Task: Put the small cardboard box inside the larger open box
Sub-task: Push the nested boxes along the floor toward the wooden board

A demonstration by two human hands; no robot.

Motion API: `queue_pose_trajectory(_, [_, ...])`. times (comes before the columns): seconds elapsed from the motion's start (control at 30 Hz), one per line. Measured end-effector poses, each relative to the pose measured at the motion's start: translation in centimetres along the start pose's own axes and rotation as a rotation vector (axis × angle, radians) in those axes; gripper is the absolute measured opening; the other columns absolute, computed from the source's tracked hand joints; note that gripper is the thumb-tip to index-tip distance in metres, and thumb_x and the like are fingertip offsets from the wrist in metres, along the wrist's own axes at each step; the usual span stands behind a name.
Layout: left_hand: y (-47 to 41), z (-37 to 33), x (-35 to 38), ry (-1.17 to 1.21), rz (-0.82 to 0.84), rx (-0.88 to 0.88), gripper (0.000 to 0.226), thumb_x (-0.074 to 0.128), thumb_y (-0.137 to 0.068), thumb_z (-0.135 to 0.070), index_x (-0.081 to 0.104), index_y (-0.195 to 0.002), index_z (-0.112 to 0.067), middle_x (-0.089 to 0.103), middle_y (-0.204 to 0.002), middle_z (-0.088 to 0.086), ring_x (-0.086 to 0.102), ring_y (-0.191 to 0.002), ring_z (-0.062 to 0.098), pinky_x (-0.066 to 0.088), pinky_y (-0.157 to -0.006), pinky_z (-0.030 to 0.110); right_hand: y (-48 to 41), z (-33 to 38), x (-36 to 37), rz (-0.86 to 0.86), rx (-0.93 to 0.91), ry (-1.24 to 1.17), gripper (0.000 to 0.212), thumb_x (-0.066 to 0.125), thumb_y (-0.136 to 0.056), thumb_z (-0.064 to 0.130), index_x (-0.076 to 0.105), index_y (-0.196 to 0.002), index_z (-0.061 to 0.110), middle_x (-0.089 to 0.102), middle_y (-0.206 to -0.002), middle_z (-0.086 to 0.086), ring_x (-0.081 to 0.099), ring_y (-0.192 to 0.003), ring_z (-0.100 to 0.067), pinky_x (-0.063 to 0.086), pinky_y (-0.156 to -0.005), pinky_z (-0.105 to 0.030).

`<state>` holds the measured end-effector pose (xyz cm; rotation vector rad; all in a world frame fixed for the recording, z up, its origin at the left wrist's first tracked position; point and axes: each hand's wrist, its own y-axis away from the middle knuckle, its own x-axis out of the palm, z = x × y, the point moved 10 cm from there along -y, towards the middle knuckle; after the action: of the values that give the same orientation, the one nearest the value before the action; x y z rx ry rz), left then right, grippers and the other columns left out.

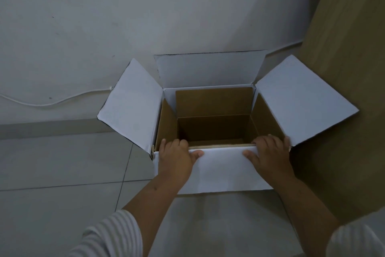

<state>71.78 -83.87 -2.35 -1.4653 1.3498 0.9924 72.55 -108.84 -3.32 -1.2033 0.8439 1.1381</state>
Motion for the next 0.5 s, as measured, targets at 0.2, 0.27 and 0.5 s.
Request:
queue_pose_trajectory(0.2, [-1.2,-0.3,0.1,-0.003,-0.018,0.004,0.050,0.041,-0.089,-0.061,0.059,-0.107,-0.018,0.064,-0.112,0.001,0.054,-0.112,0.018,0.016,-0.118,0.037,-1.0,-0.3,0.0,-0.015,-0.007,-0.018,0.062,0.027,-0.079,0.063,0.061,-0.099,0.016,0.064,-0.109,-0.009,0.051,-0.113,-0.032,0.017,-0.109,-0.060])
queue_pose_trajectory(0.27, [-1.5,-0.4,0.1,-0.002,-0.017,-0.003,0.050,0.041,-0.089,-0.061,0.059,-0.107,-0.018,0.064,-0.112,0.001,0.054,-0.113,0.018,0.016,-0.118,0.037,-1.5,-0.4,0.1,-0.005,-0.013,-0.016,0.063,0.027,-0.078,0.063,0.061,-0.100,0.015,0.064,-0.108,-0.010,0.052,-0.112,-0.032,0.017,-0.109,-0.060])
queue_pose_trajectory(0.5, [-1.8,-0.8,0.6,-0.020,-0.025,-0.016,0.051,0.040,-0.089,-0.061,0.059,-0.107,-0.018,0.064,-0.111,0.001,0.054,-0.111,0.018,0.016,-0.118,0.038,-2.6,-0.9,0.5,0.026,-0.040,0.003,0.053,0.042,-0.081,0.057,0.062,-0.102,0.013,0.064,-0.110,-0.012,0.051,-0.113,-0.033,0.016,-0.110,-0.059])
